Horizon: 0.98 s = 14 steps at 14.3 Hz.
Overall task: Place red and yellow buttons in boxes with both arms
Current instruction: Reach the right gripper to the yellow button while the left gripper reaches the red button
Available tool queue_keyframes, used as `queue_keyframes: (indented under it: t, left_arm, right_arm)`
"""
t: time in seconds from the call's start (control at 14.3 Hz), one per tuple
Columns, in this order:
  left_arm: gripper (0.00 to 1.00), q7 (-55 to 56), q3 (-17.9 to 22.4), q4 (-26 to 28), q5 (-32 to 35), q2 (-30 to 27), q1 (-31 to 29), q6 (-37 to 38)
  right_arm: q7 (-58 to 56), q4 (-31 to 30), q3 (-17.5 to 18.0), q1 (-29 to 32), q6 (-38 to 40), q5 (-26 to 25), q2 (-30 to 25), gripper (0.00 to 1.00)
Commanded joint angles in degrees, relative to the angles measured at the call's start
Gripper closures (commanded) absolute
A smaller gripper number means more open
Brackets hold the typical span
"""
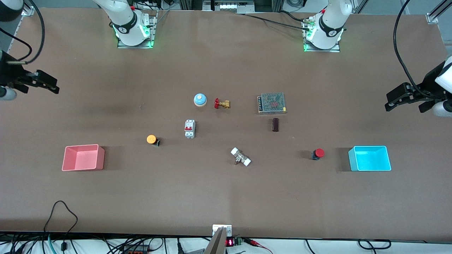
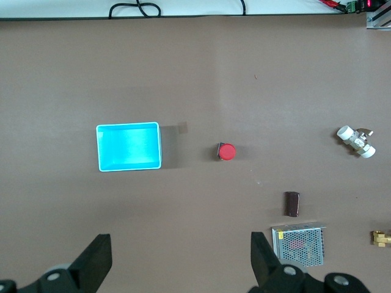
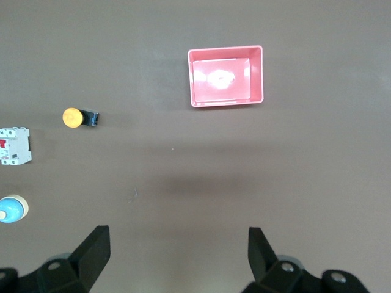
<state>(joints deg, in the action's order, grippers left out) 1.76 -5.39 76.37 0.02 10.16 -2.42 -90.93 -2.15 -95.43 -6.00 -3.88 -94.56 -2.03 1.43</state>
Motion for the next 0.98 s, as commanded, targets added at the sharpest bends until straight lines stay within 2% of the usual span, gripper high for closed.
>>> queue_keyframes:
  t: [0.0,0.21,0.42,0.56,0.77,0.91]
  left_arm:
    - [0.00,-0.2,0.0,-1.3,-0.6,1.5,0.7,1.0]
    - [0.00,0.1,0.0,-1.2,-0.7,3.2,1.4,1.5]
    - [0.00,-0.4,0.0,-1.0,-0.6,4.9,1.5,1.5]
    - [0.00,-0.5,0.1,-1.0,-0.7,7.8,2.1,1.3]
    - [0.00,-0.4,0.1,-0.6,-0.8,8.4,1.9,1.2]
    - [0.00,-0.1,0.1,-0.6,-0.8,8.7,1.7,1.3]
  right_arm:
    - [0.0,0.7,0.3,0.2,-0.8,0.5,2.7,0.00]
    - [0.6,1.1,0.7,-1.1,-2.5,0.9,6.6,0.00]
    - [0.7,1.1,0.8,-4.1,-7.3,1.4,10.9,0.00]
    - [0.7,1.1,0.8,-7.2,-10.5,4.2,13.8,0.00]
    - [1.0,1.8,0.7,-10.5,-12.7,4.1,18.3,0.00]
    - [7.2,3.6,0.8,-11.0,-13.7,4.3,22.0,0.00]
